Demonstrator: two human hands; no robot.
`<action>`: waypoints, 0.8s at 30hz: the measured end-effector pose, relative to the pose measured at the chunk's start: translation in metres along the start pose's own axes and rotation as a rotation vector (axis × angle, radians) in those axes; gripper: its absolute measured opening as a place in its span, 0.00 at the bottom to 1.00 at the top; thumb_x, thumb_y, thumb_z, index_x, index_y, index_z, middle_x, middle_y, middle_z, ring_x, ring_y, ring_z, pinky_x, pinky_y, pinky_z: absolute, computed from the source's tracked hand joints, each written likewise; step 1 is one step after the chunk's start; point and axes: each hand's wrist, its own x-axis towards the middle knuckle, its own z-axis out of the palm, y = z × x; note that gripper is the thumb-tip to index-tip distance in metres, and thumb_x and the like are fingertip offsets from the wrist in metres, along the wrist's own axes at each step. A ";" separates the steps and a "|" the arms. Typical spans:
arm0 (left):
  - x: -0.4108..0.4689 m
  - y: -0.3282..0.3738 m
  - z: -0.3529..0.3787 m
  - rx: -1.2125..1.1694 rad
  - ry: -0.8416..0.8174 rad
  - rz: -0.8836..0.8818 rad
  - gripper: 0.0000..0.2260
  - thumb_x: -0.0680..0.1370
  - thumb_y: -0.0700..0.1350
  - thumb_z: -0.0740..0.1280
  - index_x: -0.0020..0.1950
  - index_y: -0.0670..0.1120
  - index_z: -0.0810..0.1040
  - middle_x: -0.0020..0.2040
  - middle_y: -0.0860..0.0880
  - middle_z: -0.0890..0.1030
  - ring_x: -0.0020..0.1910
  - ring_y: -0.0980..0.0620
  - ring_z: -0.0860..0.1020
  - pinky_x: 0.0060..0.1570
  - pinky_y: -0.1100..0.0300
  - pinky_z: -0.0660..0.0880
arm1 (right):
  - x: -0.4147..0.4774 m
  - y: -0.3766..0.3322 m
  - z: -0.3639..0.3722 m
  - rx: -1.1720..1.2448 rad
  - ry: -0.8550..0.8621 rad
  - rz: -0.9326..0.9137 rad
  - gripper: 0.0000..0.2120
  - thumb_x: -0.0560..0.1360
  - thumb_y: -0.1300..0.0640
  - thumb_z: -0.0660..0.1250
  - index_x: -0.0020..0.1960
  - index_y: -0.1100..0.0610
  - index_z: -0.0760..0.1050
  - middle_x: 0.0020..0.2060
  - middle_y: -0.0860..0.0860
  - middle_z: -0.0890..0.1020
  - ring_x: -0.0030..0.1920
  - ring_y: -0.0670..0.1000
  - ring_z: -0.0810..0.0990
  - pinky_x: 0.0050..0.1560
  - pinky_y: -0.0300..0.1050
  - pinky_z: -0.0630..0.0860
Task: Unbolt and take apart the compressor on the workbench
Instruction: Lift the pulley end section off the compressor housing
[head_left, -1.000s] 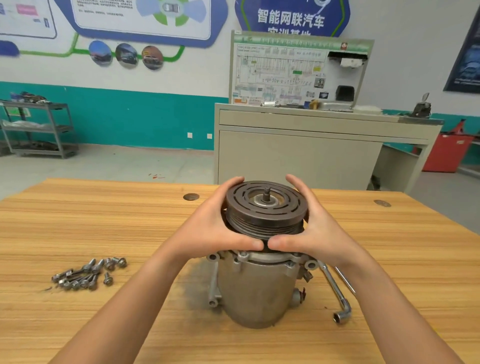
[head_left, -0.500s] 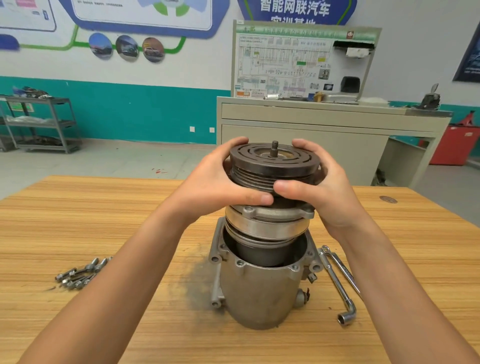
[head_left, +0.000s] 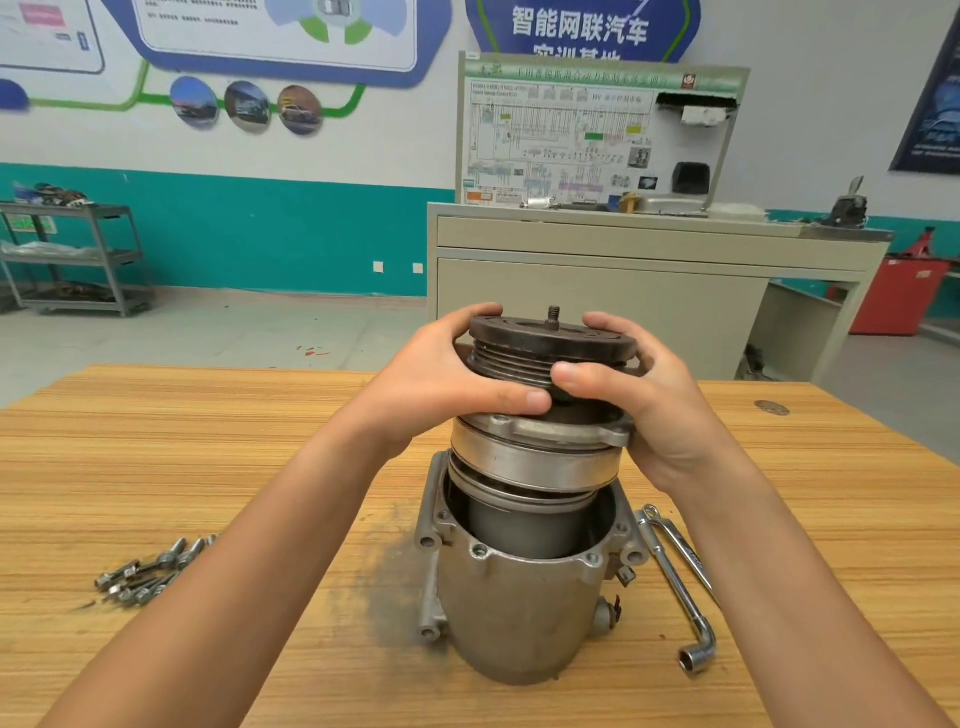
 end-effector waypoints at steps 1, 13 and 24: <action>0.001 0.000 -0.001 -0.012 0.002 -0.013 0.47 0.49 0.54 0.80 0.67 0.55 0.69 0.51 0.59 0.80 0.47 0.66 0.79 0.41 0.73 0.74 | 0.001 -0.001 0.001 0.010 0.004 0.024 0.40 0.44 0.53 0.79 0.55 0.49 0.74 0.50 0.50 0.80 0.48 0.50 0.82 0.38 0.38 0.77; 0.021 0.007 -0.006 -0.032 -0.084 -0.143 0.28 0.52 0.59 0.76 0.49 0.53 0.80 0.45 0.55 0.85 0.47 0.57 0.82 0.48 0.61 0.76 | 0.021 -0.012 0.001 0.069 -0.045 0.199 0.31 0.47 0.49 0.76 0.49 0.56 0.79 0.39 0.51 0.85 0.39 0.49 0.83 0.34 0.40 0.78; 0.043 0.021 -0.012 -0.033 -0.117 -0.387 0.38 0.49 0.60 0.74 0.55 0.43 0.78 0.43 0.49 0.84 0.39 0.53 0.83 0.35 0.63 0.78 | 0.048 -0.015 0.000 0.208 -0.127 0.408 0.25 0.54 0.51 0.75 0.48 0.60 0.80 0.42 0.57 0.84 0.40 0.55 0.84 0.37 0.46 0.80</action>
